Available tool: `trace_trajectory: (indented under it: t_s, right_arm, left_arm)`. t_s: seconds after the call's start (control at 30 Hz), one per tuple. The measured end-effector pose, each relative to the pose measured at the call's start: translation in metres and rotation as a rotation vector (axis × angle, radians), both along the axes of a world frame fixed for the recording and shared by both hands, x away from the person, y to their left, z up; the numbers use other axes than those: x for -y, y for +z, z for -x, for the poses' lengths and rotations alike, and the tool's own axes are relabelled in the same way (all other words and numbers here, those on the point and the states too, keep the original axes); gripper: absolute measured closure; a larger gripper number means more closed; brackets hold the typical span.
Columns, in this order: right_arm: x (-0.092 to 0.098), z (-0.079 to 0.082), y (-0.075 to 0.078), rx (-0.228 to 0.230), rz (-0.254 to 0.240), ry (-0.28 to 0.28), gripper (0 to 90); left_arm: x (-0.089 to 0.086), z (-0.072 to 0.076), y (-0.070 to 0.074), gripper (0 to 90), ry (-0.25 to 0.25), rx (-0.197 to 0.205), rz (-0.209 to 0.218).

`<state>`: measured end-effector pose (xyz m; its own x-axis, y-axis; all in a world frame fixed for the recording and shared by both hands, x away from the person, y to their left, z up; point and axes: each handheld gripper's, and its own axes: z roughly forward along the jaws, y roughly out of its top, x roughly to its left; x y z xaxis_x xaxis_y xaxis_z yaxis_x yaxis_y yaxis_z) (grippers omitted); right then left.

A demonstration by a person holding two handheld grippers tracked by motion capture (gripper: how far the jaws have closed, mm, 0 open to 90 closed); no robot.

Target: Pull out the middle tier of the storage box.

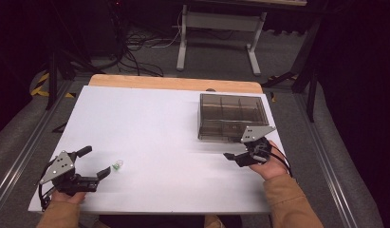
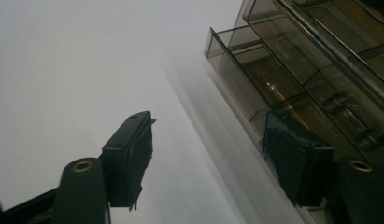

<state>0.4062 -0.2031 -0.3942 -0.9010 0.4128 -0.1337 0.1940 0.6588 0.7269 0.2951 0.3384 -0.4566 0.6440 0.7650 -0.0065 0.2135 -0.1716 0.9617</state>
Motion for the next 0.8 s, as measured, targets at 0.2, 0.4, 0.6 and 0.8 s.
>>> trace_trajectory:
  t_s: [0.2, 0.4, 0.6, 0.8]
  right_arm:
    - [-0.003, -0.009, 0.005, 0.035, 0.127, 0.002, 41.6]
    - [-0.005, -0.014, 0.011, 0.053, 0.186, 0.006, 42.4]
    - [-0.006, -0.021, 0.012, 0.050, 0.232, -0.005, 43.6]
    - [-0.010, -0.030, 0.012, 0.057, 0.297, 0.021, 43.6]
  left_arm:
    - [0.000, 0.000, 0.000, 0.2, 0.000, 0.000, 0.000]
    - [0.000, 0.000, 0.000, 0.1, -0.003, 0.001, 0.002]
    - [0.001, 0.002, 0.000, 0.2, -0.010, 0.005, -0.012]
    - [0.001, 0.002, 0.000, 0.2, -0.006, 0.003, -0.001]
